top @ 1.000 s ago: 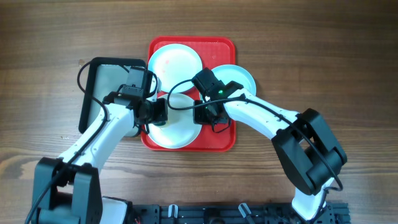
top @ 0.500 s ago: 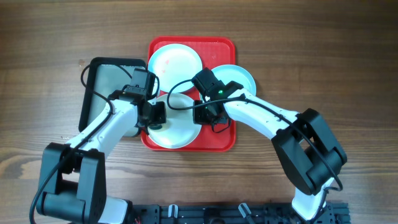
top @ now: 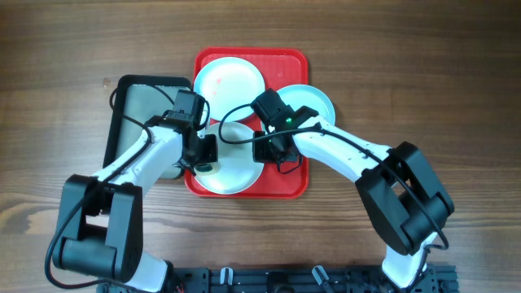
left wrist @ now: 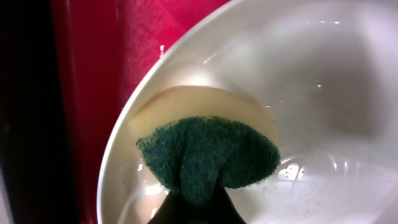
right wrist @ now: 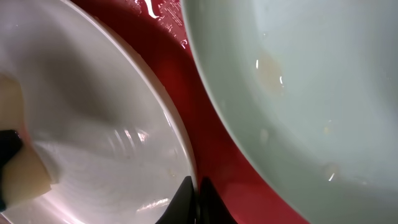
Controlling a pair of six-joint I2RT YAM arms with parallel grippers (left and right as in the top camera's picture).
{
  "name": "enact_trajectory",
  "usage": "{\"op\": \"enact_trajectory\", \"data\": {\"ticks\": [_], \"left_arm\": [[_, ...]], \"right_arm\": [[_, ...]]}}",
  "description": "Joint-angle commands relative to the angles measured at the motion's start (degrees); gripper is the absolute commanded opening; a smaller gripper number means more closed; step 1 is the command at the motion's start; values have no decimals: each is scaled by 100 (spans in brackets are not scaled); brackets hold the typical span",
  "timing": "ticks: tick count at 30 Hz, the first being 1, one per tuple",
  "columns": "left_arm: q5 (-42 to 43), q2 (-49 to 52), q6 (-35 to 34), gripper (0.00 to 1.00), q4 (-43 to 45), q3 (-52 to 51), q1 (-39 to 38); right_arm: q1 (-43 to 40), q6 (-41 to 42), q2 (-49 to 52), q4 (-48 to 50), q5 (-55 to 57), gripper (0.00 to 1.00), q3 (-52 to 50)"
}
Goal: Clean dirty plates on tray and stack at the side
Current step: 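Scrub the lower white plate with the sponge using the left gripper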
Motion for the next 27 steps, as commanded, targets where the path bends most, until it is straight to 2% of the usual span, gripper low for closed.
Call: {"op": "enact_trajectory", "data": {"ticks": [1,23,27], "left_arm": [[763,431,-42,4,52,-107,-28],[1342,643,-42,4,63,-107,-35],[1674,643,-42,4,63,-107,-35]], "right_arm": [[-4,94,92,42,-127,4,-61],[-2,-50,92,136,-422,4,-63],[-4,-50,92,149,-422,4,-63]]}}
